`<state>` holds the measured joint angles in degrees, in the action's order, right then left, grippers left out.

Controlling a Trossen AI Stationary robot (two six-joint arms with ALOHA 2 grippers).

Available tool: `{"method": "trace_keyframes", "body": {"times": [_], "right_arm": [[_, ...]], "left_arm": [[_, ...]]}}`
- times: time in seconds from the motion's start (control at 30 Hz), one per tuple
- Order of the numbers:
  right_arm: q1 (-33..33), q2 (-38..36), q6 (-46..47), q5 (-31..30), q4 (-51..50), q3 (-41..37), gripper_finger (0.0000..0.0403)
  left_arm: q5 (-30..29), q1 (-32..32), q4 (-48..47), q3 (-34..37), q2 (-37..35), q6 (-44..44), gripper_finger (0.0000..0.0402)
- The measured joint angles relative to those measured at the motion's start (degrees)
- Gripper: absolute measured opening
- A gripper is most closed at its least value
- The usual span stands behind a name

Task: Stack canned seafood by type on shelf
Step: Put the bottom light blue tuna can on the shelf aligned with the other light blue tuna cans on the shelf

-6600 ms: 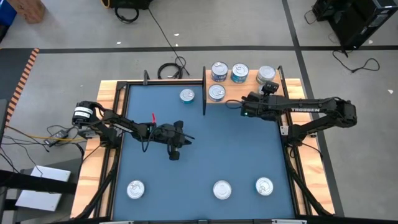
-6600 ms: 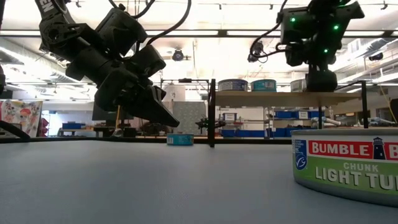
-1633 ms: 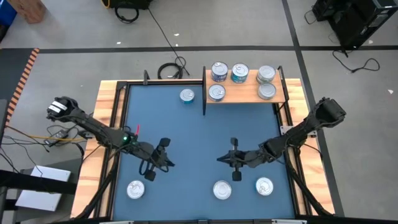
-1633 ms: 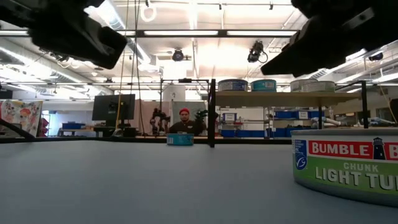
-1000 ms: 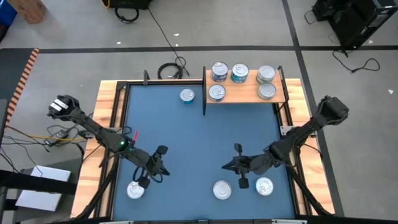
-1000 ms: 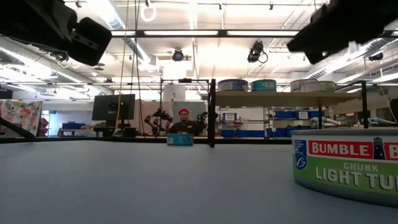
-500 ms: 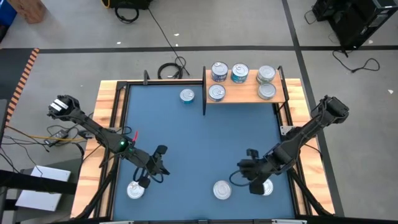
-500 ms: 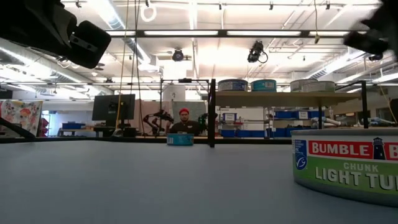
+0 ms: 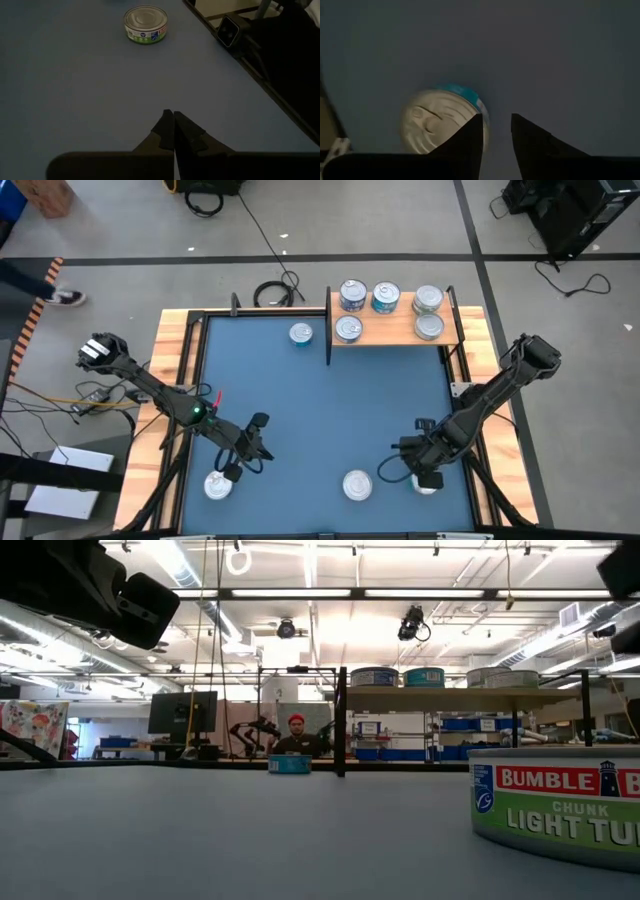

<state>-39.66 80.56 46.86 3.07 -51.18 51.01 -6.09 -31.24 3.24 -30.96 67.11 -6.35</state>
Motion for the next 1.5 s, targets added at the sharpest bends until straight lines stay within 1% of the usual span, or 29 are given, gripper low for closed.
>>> {"method": "trace_keyframes", "body": {"times": [0.17, 0.33, 0.43, 0.6, 0.7, 0.83, 0.87, 0.93, 1.1, 1.23, 1.5], "right_arm": [[0.00, 0.02, 0.16, 2.18, 0.42, -2.31, 0.0109], [0.02, 0.02, 0.18, 5.61, 5.29, -5.44, 0.0108], [0.02, 0.02, 0.19, 6.83, 8.06, -7.36, 0.0107], [0.29, -0.02, 0.72, 7.35, 9.04, -8.96, 0.0102], [0.99, -0.05, 1.32, 7.76, 9.24, -9.01, 0.0079], [2.25, -0.09, 1.00, 7.93, 9.29, -9.03, 0.0019], [2.43, -0.09, 0.55, 7.92, 9.35, -9.03, 0.0011], [2.80, -0.09, 0.13, 7.69, 9.51, -9.03, 0.0010], [3.94, -0.19, 0.23, 4.67, 9.62, -8.90, 0.0004], [5.16, -0.96, 2.87, 1.36, 9.64, -8.99, 0.0003], [6.57, -5.71, 7.16, -8.25, 11.37, -9.14, 0.0001]], "left_arm": [[0.02, 0.00, 0.01, 0.00, 0.00, -0.05, 0.0001], [0.03, 0.00, -0.03, 0.00, 0.00, -0.26, 0.0001], [0.04, 0.00, -0.04, 0.00, 0.00, -0.21, 0.0001], [0.04, 0.00, -0.03, 0.00, 0.00, -0.07, 0.0001], [0.04, 0.00, -0.01, 0.00, 0.00, -0.02, 0.0001], [0.04, 0.00, 0.01, 0.00, 0.00, 0.01, 0.0001], [0.04, 0.00, 0.01, 0.00, 0.00, 0.05, 0.0001], [0.04, 0.00, 0.01, 0.00, 0.00, 0.04, 0.0001], [0.04, 0.00, 0.01, 0.00, 0.00, -0.07, 0.0001], [0.04, 0.00, 0.01, 0.00, 0.00, -0.09, 0.0001], [0.05, 0.00, 0.01, 0.00, 0.00, -0.13, 0.0001]]}}
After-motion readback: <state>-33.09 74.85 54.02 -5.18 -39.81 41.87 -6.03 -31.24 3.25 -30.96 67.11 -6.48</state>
